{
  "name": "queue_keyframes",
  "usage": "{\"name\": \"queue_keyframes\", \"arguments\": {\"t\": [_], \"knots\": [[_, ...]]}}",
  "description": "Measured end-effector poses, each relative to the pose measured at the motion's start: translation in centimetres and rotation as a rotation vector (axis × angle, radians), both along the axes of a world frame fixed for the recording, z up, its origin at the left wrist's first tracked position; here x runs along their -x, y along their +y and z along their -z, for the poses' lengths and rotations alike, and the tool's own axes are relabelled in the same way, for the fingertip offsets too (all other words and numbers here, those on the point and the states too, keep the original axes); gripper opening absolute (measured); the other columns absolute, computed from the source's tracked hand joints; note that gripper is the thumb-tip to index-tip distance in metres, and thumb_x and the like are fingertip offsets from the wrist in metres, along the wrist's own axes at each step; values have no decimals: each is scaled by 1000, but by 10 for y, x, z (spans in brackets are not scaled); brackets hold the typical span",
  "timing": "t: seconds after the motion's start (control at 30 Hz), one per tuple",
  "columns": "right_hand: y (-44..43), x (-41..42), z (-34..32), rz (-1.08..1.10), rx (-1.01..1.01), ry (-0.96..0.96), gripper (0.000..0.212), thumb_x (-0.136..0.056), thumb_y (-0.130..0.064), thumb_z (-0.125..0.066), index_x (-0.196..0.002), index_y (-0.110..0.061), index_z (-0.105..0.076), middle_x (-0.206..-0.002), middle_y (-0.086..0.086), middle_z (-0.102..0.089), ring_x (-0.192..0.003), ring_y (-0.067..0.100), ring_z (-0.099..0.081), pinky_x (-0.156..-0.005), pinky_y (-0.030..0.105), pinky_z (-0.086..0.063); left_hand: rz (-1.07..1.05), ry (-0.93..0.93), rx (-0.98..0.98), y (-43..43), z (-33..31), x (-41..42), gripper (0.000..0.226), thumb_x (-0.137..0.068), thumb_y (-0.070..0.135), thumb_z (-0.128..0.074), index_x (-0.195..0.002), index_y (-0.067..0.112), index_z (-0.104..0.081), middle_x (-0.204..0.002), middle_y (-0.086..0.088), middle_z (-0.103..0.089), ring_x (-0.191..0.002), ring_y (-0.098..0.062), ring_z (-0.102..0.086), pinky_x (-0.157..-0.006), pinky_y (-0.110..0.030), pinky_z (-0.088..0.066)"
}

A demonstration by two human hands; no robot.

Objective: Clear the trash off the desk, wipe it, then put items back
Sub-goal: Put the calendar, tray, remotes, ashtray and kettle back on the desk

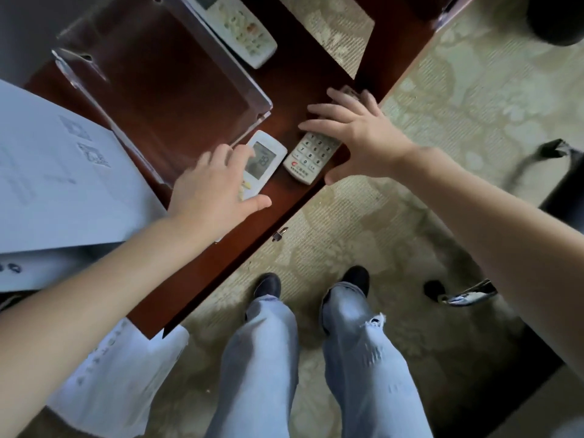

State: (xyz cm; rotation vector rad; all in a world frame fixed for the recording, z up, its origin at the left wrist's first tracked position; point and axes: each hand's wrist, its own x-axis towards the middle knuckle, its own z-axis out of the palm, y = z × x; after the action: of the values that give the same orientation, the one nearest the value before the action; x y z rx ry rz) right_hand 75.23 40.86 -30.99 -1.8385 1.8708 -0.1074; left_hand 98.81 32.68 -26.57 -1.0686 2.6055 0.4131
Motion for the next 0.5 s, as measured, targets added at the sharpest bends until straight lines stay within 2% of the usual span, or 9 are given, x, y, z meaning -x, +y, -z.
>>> {"name": "queue_keyframes", "arguments": {"t": [0.1,0.2,0.33,0.4,0.5], "knots": [[-1,-2,5,-10,77,54,78,-63,-44,-79,-133,-28,-48,-134,8,-45,-136,29,-28,-108,61,-4,54,-84,58,5,4,1,79,-77,53,-65,-134,12,-31,-121,-12,-41,-102,-32,-52,-65,-41,-46],[6,-2,6,0,122,67,73,-56,-46,-82,-121,-20,-59,-112,12,-53,-111,33,-48,-107,55,-18,82,-91,47,10,7,1,81,-79,42,-69,-140,14,-24,-124,-14,-36,-94,-31,-58,-67,-39,-49],[22,-1,-4,118,82,-46,74,-57,-58,-75,-118,-21,-58,-105,9,-53,-96,27,-48,-90,43,-40,54,-21,-110,3,11,-1,82,-79,30,-73,-143,21,-23,-128,-9,-38,-105,-30,-55,-76,-40,-48],[29,-2,-16,187,54,-111,81,-55,-68,-64,-119,-19,-58,-106,8,-52,-95,23,-46,-84,38,-41,28,14,-209,-1,8,-1,79,-78,30,-73,-142,25,-26,-129,-5,-39,-103,-28,-55,-76,-39,-47],[41,-4,-38,253,93,-145,76,-59,-61,-70,-119,-16,-57,-108,10,-54,-98,26,-50,-82,37,-44,-9,69,-297,-1,-12,3,78,-75,33,-74,-140,30,-30,-130,-2,-38,-99,-24,-55,-74,-36,-46]]}}
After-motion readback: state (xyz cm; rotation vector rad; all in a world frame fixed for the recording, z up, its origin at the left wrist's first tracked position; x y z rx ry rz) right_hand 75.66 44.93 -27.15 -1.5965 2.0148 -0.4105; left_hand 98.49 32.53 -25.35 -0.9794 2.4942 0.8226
